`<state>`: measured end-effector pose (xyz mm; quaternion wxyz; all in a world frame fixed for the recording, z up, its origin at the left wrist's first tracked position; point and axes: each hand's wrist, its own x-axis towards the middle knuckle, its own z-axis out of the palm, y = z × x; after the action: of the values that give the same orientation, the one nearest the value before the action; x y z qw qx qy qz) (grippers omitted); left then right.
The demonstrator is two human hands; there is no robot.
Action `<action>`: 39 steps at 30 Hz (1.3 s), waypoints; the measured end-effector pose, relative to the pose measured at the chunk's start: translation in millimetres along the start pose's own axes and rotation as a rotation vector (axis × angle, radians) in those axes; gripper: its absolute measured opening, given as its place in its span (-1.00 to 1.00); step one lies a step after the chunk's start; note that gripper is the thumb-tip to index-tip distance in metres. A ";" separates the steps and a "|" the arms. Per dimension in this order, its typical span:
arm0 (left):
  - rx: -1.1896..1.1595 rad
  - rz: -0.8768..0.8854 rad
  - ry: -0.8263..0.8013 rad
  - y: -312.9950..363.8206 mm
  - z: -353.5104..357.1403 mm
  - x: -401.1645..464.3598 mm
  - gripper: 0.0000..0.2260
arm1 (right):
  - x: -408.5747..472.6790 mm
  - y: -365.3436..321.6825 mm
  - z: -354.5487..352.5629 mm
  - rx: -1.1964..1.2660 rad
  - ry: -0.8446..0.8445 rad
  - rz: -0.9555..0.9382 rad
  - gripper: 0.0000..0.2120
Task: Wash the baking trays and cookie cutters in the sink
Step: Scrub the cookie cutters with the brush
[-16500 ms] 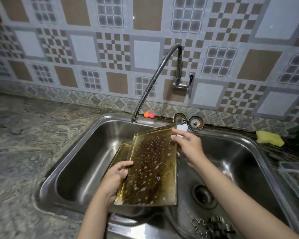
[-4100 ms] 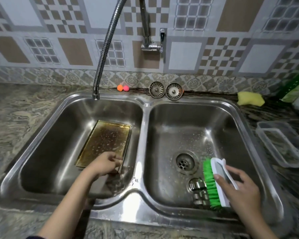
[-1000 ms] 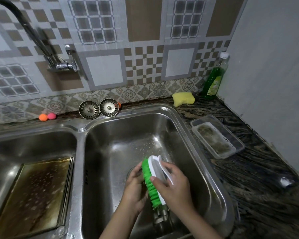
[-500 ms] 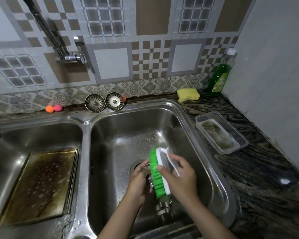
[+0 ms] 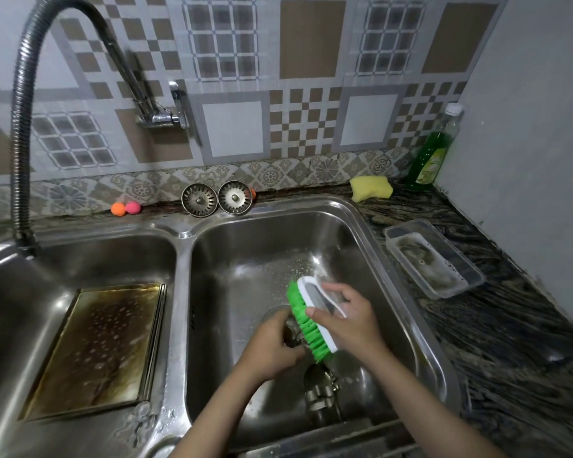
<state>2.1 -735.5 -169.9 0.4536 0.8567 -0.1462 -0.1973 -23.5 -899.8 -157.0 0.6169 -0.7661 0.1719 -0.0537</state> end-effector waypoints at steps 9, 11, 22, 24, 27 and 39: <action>-0.416 -0.116 0.240 -3.9 2.4 -8.4 -0.63 | -23.2 28.9 13.3 0.178 0.105 0.212 -0.67; -0.433 -0.154 0.379 -4.3 5.1 -6.8 -0.74 | -28.4 37.1 16.6 0.312 0.153 0.331 -0.59; -1.072 -0.490 0.813 8.3 9.7 5.5 -0.76 | -45.8 33.9 17.8 0.585 0.199 0.560 -0.63; -1.029 -0.491 0.812 7.3 9.8 6.5 -0.72 | -43.5 26.9 15.0 0.533 0.159 0.518 -0.64; -0.962 -0.507 0.763 4.0 2.4 6.2 -0.68 | -37.4 11.1 2.6 0.429 0.103 0.430 -0.74; -0.672 -0.674 0.745 -3.7 23.8 23.6 -0.51 | -39.7 17.7 48.8 0.486 0.233 0.485 -0.66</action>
<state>12.0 -760.8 -190.0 0.6324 0.6771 0.3726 -0.0521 -49.8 -844.7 -180.3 0.7522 -0.5228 0.3998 -0.0322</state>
